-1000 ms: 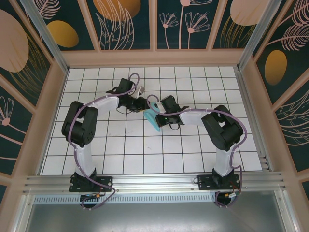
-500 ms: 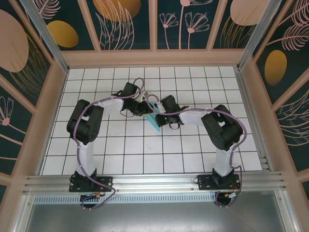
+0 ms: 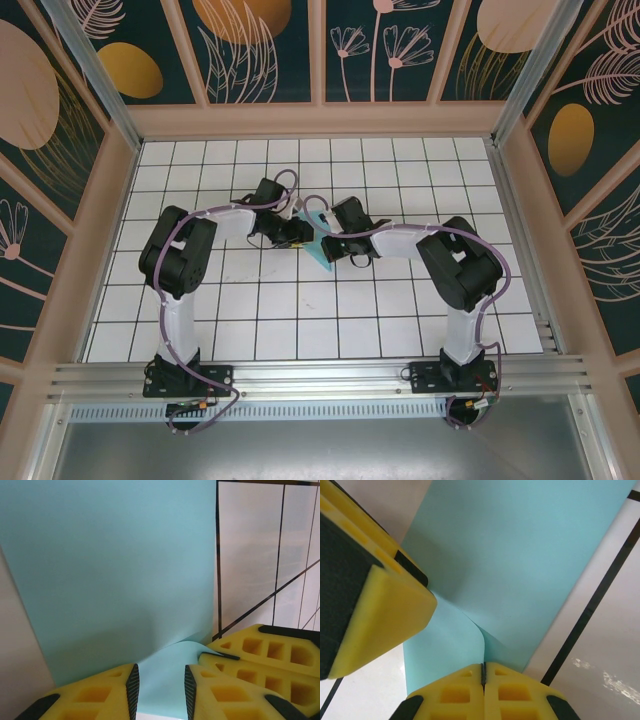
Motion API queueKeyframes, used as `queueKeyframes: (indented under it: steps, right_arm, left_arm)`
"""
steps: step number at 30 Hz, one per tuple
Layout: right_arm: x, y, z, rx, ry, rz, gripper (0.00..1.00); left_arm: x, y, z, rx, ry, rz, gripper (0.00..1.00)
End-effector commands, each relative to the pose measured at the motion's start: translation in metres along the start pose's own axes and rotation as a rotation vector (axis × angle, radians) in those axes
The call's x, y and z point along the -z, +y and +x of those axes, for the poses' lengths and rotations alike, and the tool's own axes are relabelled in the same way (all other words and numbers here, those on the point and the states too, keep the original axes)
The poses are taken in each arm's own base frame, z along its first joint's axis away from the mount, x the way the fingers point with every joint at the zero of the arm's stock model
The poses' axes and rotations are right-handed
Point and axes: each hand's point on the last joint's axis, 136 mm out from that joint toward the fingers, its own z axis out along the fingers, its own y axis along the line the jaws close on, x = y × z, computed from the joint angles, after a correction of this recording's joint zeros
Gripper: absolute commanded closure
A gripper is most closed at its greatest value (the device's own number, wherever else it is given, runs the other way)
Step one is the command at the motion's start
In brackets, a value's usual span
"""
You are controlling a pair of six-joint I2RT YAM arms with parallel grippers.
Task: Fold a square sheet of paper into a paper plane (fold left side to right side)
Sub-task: Third fold the triangle at the center of the table.
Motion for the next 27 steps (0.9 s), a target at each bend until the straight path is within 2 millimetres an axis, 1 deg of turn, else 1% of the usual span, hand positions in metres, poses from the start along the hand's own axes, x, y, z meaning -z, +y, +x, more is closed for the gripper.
queueKeyframes:
  steps: [1, 5, 6, 10, 11, 13, 15, 17, 19, 21, 23, 26, 27]
  right_arm:
    - [-0.01, -0.001, 0.017, 0.006, 0.071, 0.0, 1.0]
    - [-0.005, 0.001, 0.008, -0.004, 0.049, -0.013, 1.0]
    - [-0.002, 0.002, 0.004, -0.01, 0.036, -0.021, 0.98]
    - [0.022, 0.005, -0.022, -0.052, -0.041, -0.063, 0.84]
    - [0.029, 0.003, -0.028, -0.065, -0.059, -0.069, 0.79]
    - [0.042, 0.001, -0.033, -0.082, -0.079, -0.08, 0.74]
    - [0.054, 0.001, -0.033, -0.092, -0.084, -0.095, 0.69]
    - [0.062, 0.007, -0.029, -0.097, -0.083, -0.134, 0.64]
    - [0.069, 0.018, -0.024, -0.103, -0.074, -0.198, 0.63]
    - [0.074, 0.035, -0.018, -0.122, -0.059, -0.296, 0.63]
    - [0.074, 0.053, -0.012, -0.134, -0.032, -0.388, 0.63]
    - [0.064, 0.068, -0.004, -0.136, 0.022, -0.43, 0.65]
    - [0.061, 0.07, -0.004, -0.134, 0.029, -0.431, 0.65]
  left_arm:
    - [-0.006, 0.012, 0.008, -0.006, 0.014, -0.035, 0.66]
    - [-0.008, 0.017, 0.01, -0.002, 0.016, -0.051, 0.67]
    - [-0.008, 0.019, 0.011, 0.001, 0.017, -0.055, 0.66]
    - [-0.013, 0.027, 0.015, 0.013, 0.028, -0.072, 0.67]
    - [-0.014, 0.029, 0.016, 0.014, 0.028, -0.076, 0.67]
    - [-0.015, 0.031, 0.016, 0.017, 0.028, -0.083, 0.67]
    - [-0.015, 0.031, 0.015, 0.015, 0.025, -0.086, 0.67]
    - [-0.015, 0.032, 0.015, 0.016, 0.025, -0.089, 0.67]
    - [-0.015, 0.032, 0.015, 0.016, 0.023, -0.088, 0.67]
    - [-0.015, 0.031, 0.015, 0.014, 0.023, -0.089, 0.67]
    - [-0.014, 0.031, 0.014, 0.015, 0.022, -0.09, 0.67]
    - [-0.014, 0.031, 0.014, 0.014, 0.02, -0.09, 0.67]
    - [-0.014, 0.031, 0.014, 0.013, 0.021, -0.091, 0.67]
